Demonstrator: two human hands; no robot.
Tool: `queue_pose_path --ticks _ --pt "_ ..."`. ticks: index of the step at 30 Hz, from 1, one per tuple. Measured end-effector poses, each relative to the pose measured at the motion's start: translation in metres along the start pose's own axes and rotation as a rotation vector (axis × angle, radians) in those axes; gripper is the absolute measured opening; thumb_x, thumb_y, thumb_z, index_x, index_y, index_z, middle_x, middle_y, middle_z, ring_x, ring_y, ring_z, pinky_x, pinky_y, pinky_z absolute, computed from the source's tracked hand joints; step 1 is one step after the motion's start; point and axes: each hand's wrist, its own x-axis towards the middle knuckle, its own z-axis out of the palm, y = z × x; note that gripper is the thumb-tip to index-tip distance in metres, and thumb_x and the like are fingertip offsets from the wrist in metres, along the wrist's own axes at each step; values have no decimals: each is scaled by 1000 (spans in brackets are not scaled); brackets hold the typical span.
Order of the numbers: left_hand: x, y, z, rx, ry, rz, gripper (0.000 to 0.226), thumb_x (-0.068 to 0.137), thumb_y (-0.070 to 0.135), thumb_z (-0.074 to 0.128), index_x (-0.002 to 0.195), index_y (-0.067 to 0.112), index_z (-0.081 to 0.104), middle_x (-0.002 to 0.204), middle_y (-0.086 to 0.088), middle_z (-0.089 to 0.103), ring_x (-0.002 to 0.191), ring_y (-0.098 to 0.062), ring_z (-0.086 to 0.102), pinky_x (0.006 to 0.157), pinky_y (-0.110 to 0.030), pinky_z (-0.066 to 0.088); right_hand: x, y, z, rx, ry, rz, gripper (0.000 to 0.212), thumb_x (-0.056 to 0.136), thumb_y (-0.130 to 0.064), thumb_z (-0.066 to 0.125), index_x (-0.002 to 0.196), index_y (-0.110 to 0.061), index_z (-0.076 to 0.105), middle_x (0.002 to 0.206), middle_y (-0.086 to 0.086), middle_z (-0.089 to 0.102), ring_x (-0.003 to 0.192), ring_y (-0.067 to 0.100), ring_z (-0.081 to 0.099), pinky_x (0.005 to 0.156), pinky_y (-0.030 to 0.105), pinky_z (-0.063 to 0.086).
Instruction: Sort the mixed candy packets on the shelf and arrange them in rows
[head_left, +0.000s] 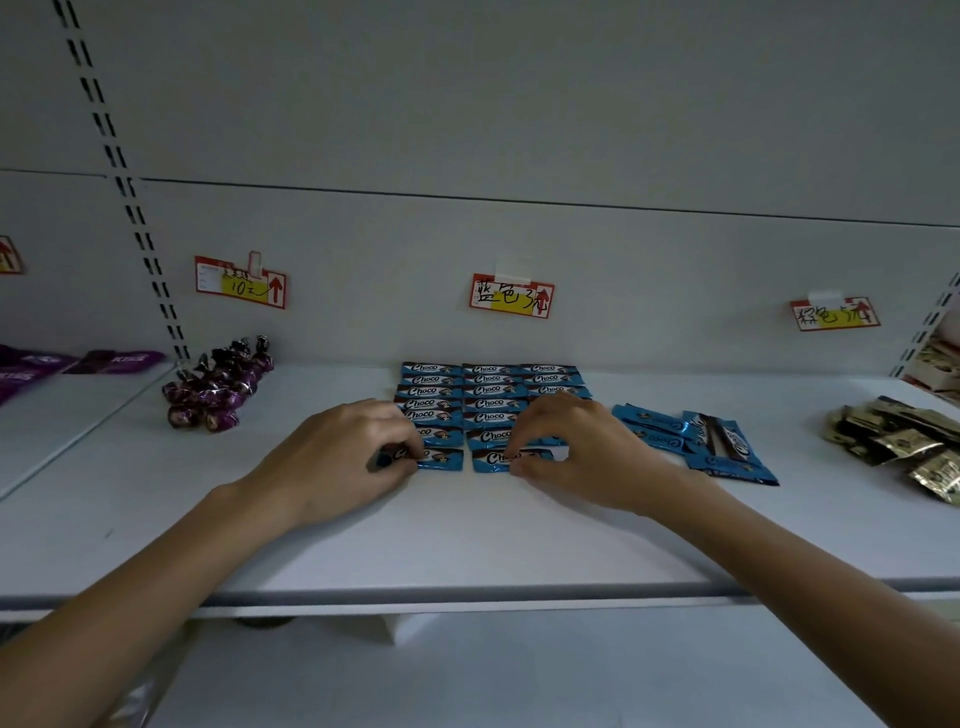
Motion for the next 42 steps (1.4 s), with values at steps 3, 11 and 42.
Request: queue_pose_path --ticks 3,11,42 --pt "1 0 2 -3 11 -7 9 84 25 67 92 28 68 92 18 59 86 -1 52 74 -28 46 0 1 1 0 6 3 18 86 -33 63 101 -25 70 113 -9 60 105 3 47 93 25 40" --pt "0 -1 1 10 19 1 8 82 24 68 89 28 68 88 21 55 81 -1 52 69 -26 47 3 3 5 6 24 -10 18 87 -31 62 102 -23 69 111 -9 61 99 1 46 91 24 42" --pt "121 129 71 -103 -145 284 37 94 28 48 129 16 50 126 1 53 114 -11 45 96 -22 33 -59 113 -55 -77 170 374 23 84 -20 67 107 -18 69 107 -4 68 85 4 56 73 9 37"
